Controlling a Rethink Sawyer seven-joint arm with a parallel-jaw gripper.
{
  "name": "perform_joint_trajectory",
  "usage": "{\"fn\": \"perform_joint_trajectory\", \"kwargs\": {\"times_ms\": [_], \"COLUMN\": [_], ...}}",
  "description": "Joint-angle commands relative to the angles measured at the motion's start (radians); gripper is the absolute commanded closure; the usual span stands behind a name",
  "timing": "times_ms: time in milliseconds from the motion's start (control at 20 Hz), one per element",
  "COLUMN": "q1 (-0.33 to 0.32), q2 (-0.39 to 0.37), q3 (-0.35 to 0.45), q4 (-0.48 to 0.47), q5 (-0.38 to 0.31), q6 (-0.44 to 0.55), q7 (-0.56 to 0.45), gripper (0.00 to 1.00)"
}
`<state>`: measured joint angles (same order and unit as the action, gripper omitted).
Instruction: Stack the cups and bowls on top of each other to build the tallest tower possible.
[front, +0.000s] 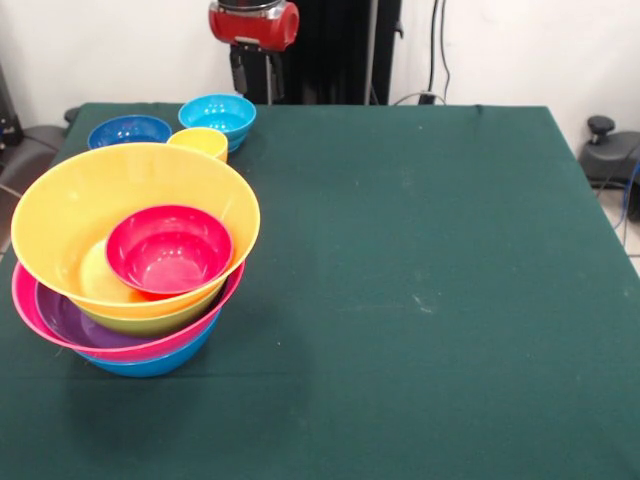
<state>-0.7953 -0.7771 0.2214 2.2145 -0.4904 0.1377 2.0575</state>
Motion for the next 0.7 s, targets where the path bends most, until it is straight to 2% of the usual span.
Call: {"fn": "perform_joint_trajectory", "kwargs": {"times_ms": [50,250,700], "q1": [0.002,0.011,0.032], "q2": [0.117,0.178,0.243], "q3": [-0.049,-0.081,-0.107], "q4": [-0.015,-0.054,-0.093], "q5": [-0.121,-0.143,-0.146], "q6": [-0.12,-0.163,-0.205], "q7": [0.047,0.057,0.067], "gripper": [0.0,0.0,0.0]}}
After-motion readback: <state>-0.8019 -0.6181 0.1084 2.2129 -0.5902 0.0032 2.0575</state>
